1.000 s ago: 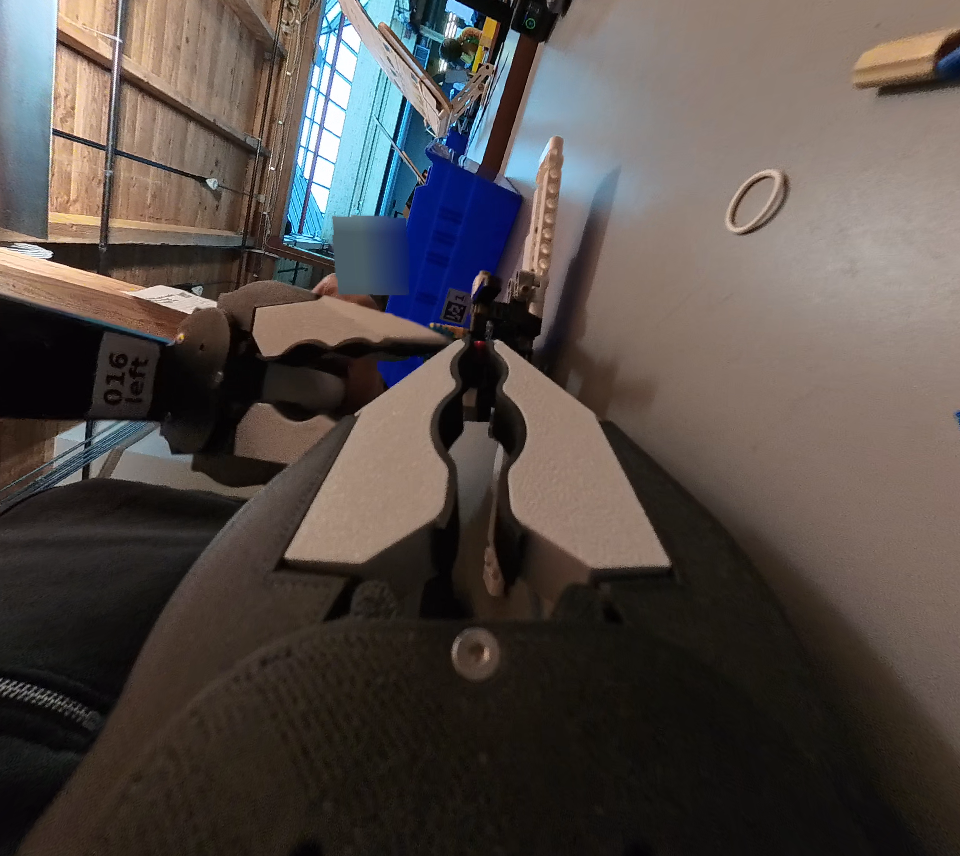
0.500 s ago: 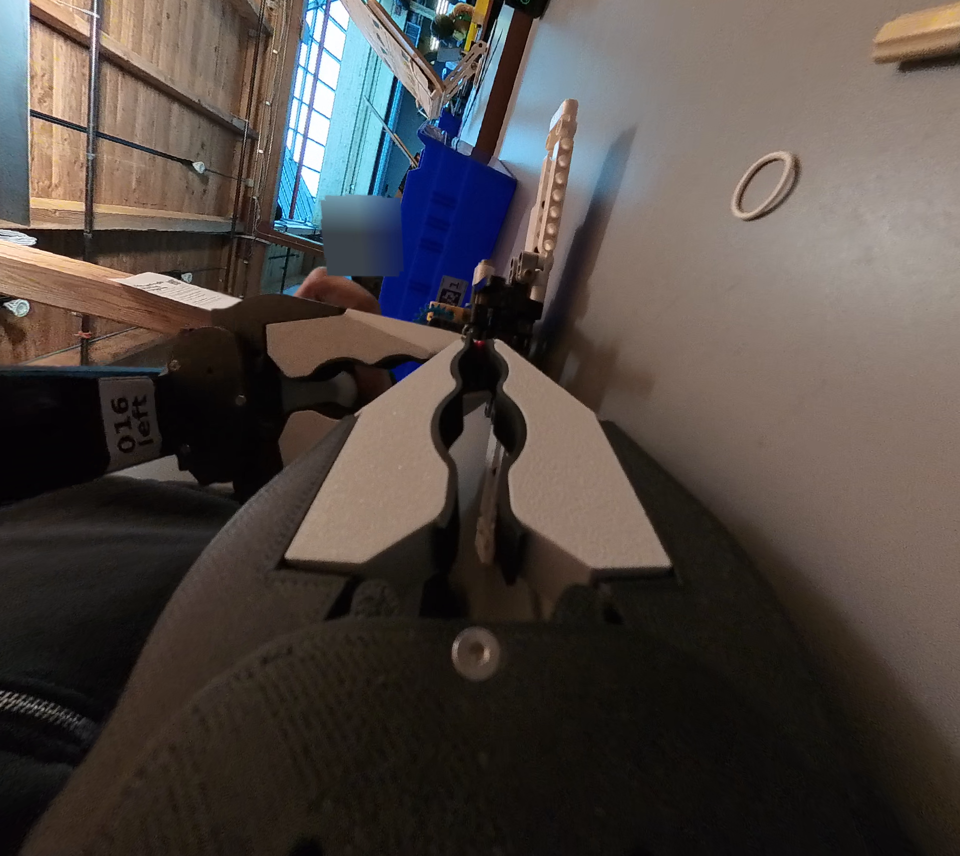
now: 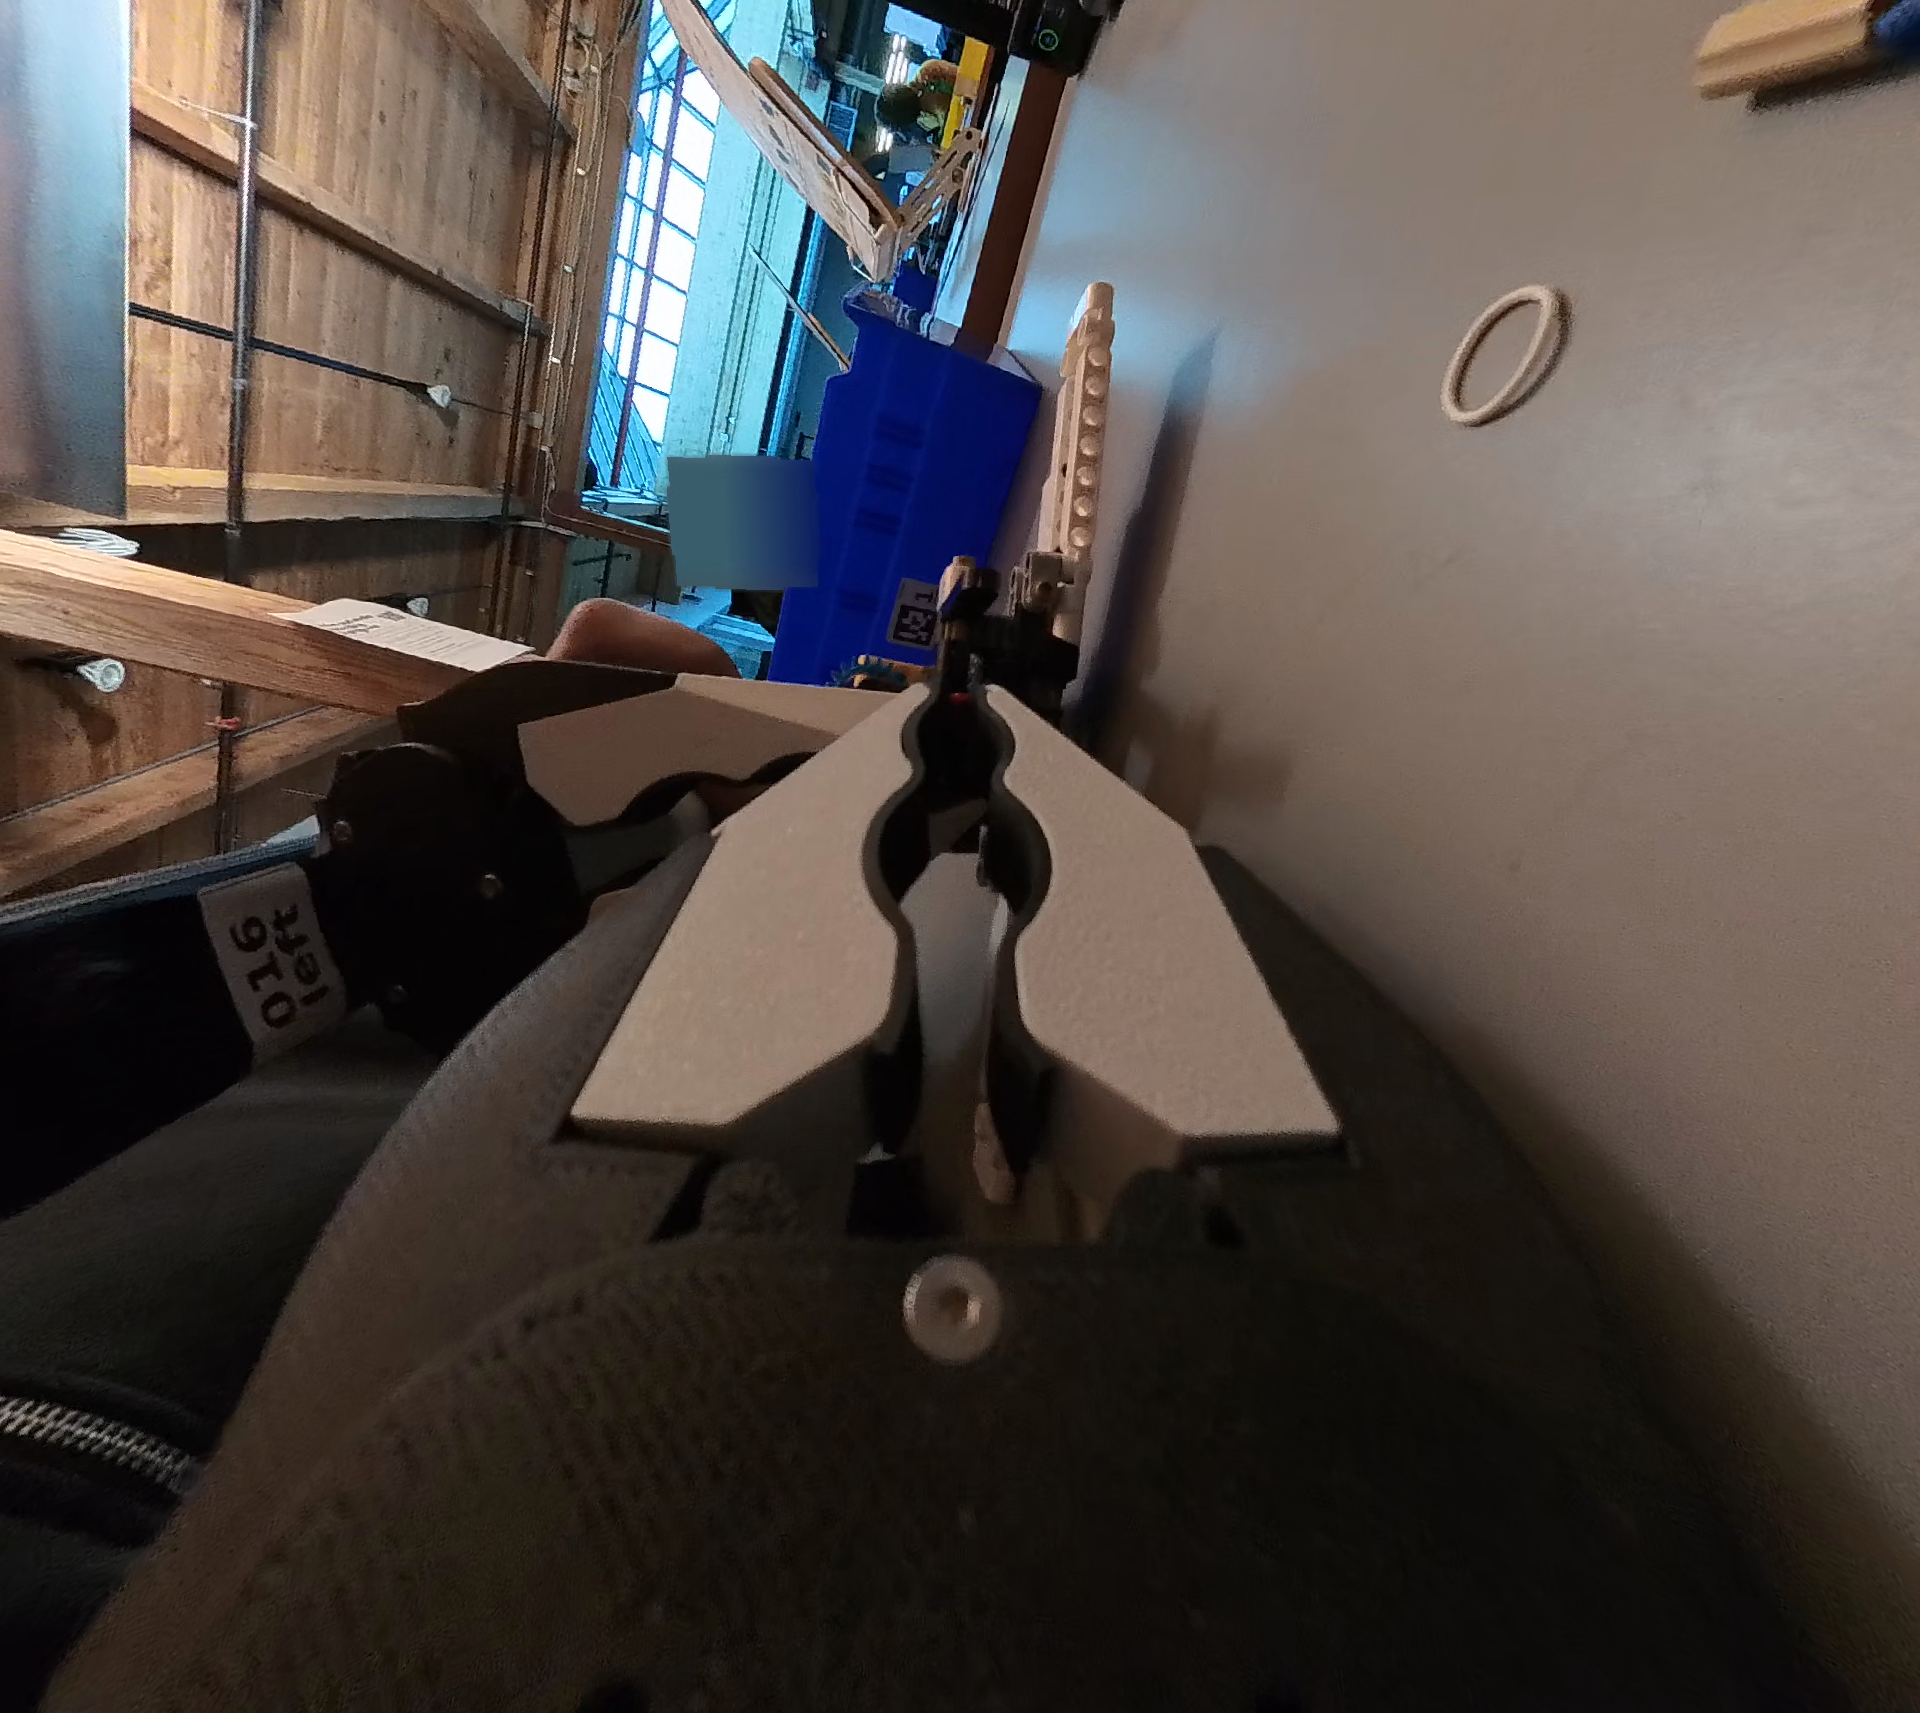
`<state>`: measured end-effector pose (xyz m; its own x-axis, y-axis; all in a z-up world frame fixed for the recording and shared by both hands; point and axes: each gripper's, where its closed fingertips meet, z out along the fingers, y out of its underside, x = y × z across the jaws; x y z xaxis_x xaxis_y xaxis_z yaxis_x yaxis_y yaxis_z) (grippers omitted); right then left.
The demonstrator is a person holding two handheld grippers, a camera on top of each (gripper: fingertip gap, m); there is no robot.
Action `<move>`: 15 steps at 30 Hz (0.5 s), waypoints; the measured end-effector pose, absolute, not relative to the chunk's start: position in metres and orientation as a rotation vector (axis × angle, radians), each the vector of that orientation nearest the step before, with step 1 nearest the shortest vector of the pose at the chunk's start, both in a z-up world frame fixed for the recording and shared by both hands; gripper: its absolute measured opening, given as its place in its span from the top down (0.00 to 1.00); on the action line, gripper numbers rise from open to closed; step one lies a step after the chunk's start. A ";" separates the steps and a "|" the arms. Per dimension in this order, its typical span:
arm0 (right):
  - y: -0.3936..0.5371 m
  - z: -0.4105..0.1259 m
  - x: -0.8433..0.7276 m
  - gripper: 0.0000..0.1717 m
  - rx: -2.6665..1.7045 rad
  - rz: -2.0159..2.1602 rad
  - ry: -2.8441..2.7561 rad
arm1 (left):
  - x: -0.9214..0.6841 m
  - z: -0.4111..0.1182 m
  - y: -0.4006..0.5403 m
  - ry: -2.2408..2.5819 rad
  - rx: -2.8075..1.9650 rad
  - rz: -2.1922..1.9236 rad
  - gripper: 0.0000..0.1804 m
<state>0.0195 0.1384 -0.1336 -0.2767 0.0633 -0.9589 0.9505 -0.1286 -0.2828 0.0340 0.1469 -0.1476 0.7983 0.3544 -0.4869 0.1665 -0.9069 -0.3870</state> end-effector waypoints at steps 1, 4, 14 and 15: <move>0.138 -0.133 0.020 1.00 1.198 -1.499 1.369 | 0.034 -0.147 0.147 -0.380 -2.653 0.832 0.96; 0.137 -0.133 0.020 1.00 1.198 -1.493 1.343 | 0.034 -0.147 0.145 -0.351 -2.654 0.865 0.96; 0.147 -0.126 0.002 1.00 1.252 -1.614 1.313 | 0.039 -0.136 0.151 -0.393 -2.546 0.766 0.96; 0.152 -0.125 0.000 0.97 1.240 -1.623 1.319 | 0.036 -0.134 0.145 -0.397 -2.556 0.823 0.96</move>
<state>-0.0004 0.1524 -0.1246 -0.3007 0.0512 -0.9523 0.9218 -0.2407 -0.3040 0.0359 0.1454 -0.1336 0.7836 0.3884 -0.4849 0.1373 -0.8694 -0.4746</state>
